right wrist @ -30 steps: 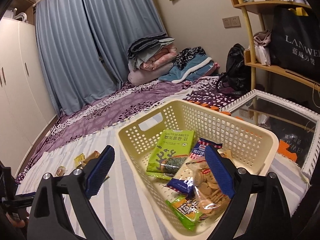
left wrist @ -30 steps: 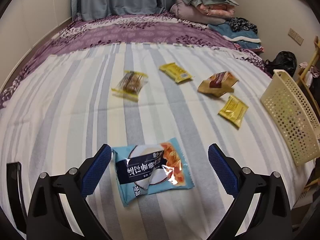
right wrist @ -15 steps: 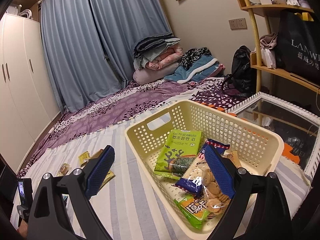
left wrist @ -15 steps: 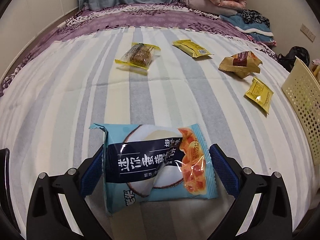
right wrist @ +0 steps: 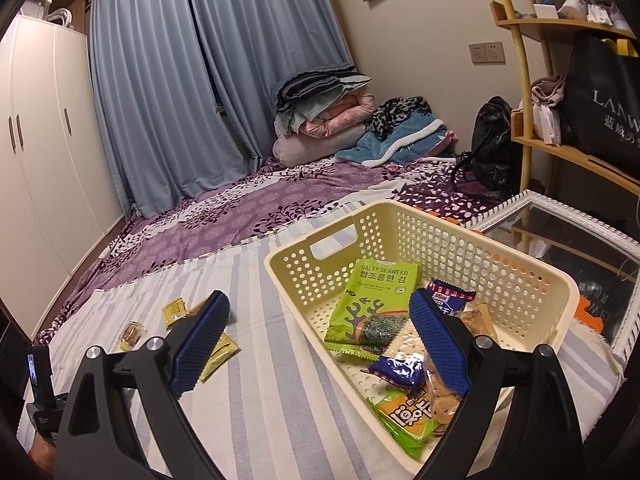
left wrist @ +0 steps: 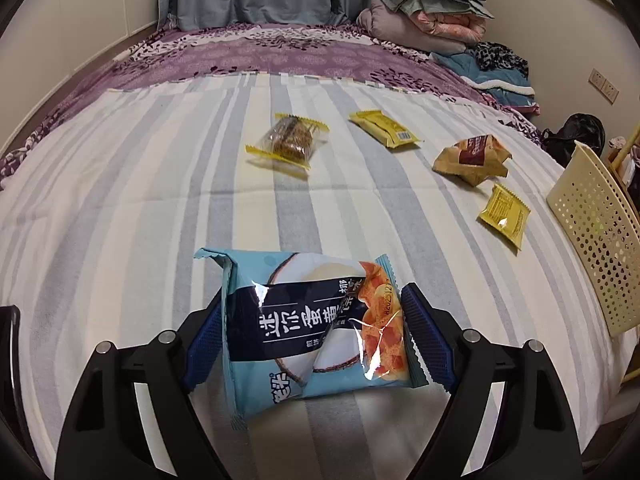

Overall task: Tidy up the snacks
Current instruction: 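Carry the blue pack to the basket and release it from the left gripper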

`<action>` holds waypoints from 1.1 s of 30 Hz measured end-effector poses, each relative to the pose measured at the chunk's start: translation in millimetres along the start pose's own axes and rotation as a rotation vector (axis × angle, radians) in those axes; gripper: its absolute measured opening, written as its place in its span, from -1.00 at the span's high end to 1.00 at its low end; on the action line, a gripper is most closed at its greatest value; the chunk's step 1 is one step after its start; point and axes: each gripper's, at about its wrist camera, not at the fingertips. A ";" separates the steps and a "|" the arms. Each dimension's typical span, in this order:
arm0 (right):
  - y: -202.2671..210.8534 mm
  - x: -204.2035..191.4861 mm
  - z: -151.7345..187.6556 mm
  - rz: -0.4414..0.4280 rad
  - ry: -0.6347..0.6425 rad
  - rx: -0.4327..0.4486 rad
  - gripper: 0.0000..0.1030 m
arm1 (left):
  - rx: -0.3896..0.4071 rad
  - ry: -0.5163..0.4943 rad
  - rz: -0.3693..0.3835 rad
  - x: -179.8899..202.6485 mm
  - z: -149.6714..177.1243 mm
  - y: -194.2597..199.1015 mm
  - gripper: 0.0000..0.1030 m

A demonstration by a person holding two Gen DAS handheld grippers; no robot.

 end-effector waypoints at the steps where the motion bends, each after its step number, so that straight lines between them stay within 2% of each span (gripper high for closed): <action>1: -0.8 -0.7 -1.3 -0.003 0.002 0.001 -0.76 | 0.004 0.001 0.005 -0.6 -1.9 2.7 -0.63; 7: 2.7 -5.8 -3.3 -0.015 0.009 0.015 -0.76 | 0.039 0.007 0.037 3.8 -11.9 23.2 -0.63; 15: 7.4 3.8 -4.2 -0.019 -0.009 0.030 -0.76 | 0.078 -0.051 0.067 32.2 -21.3 47.4 -0.63; 33: 19.5 61.7 10.4 0.032 -0.127 0.058 -0.76 | 0.113 -0.256 0.166 146.8 -25.1 70.5 -0.63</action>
Point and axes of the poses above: each gripper's, at about its wrist camera, not at the fingertips, and y roughly against the way its jaws point, x to its right, z to its underside, and after that the axes turned 13 degrees about y, right-handed
